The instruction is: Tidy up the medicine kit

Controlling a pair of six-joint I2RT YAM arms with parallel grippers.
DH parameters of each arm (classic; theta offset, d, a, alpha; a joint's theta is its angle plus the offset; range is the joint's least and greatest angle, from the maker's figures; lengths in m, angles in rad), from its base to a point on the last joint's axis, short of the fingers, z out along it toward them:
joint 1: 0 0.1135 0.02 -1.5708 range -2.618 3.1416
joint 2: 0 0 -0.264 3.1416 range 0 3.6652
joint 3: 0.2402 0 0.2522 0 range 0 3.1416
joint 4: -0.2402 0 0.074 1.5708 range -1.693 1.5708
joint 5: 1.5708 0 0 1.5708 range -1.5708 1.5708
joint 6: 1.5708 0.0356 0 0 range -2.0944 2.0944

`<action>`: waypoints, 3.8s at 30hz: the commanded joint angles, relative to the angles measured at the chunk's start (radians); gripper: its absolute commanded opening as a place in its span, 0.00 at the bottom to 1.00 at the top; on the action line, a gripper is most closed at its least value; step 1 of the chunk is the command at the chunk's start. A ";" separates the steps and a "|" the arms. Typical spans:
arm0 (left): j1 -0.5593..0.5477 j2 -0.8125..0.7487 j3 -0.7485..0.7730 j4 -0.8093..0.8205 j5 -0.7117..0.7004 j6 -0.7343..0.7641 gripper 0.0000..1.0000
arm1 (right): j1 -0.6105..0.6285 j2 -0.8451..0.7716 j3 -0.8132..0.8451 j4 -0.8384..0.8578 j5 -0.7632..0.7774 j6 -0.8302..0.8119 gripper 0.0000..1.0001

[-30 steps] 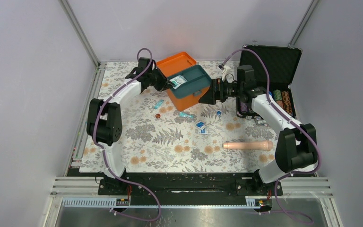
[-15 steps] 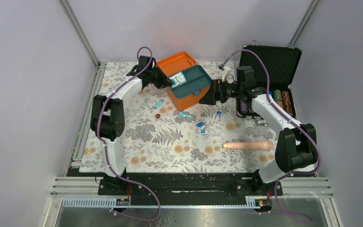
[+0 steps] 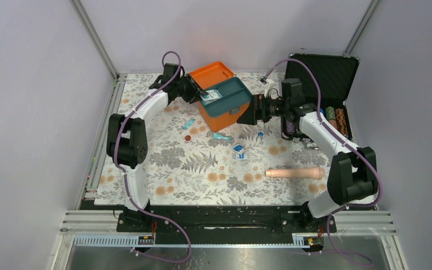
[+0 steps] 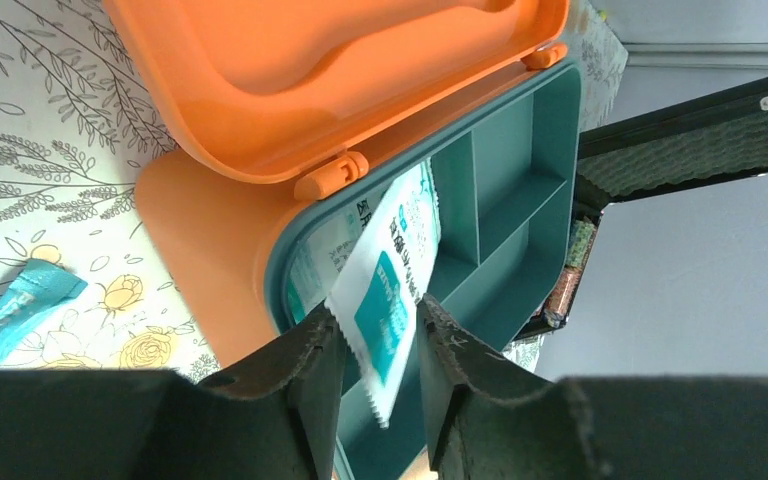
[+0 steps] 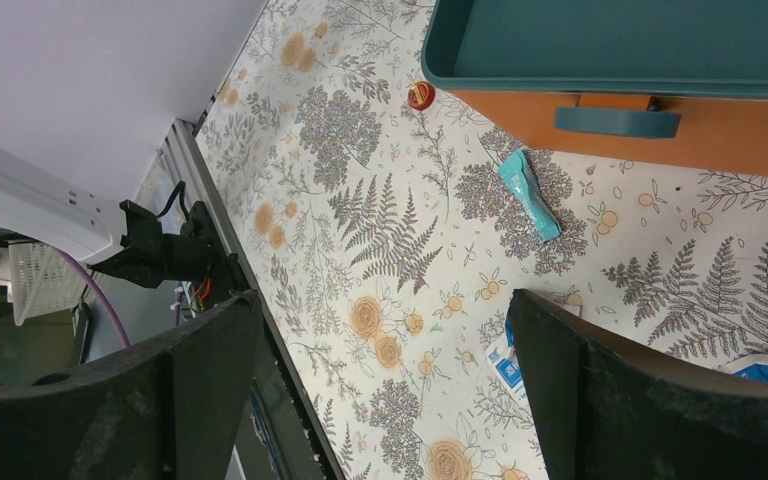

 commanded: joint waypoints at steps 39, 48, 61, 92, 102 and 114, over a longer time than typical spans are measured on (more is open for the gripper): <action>-0.135 0.022 0.129 -0.108 -0.450 0.310 0.29 | 0.004 -0.011 -0.001 0.003 0.036 -0.026 0.99; -0.138 -0.010 0.149 -0.039 -0.314 0.341 0.44 | 0.004 -0.019 -0.009 -0.001 0.042 -0.033 1.00; -0.025 -0.327 0.019 0.076 -0.015 0.796 0.76 | 0.003 -0.076 -0.056 -0.029 0.103 -0.099 1.00; 0.079 0.117 0.044 -0.333 0.030 1.099 0.39 | -0.003 -0.107 -0.088 -0.075 0.121 -0.170 0.99; 0.062 0.157 0.066 -0.376 -0.016 1.098 0.38 | -0.004 -0.084 -0.076 -0.075 0.120 -0.169 0.99; 0.014 0.174 0.097 -0.405 -0.131 1.102 0.13 | -0.004 -0.086 -0.075 -0.074 0.121 -0.169 0.99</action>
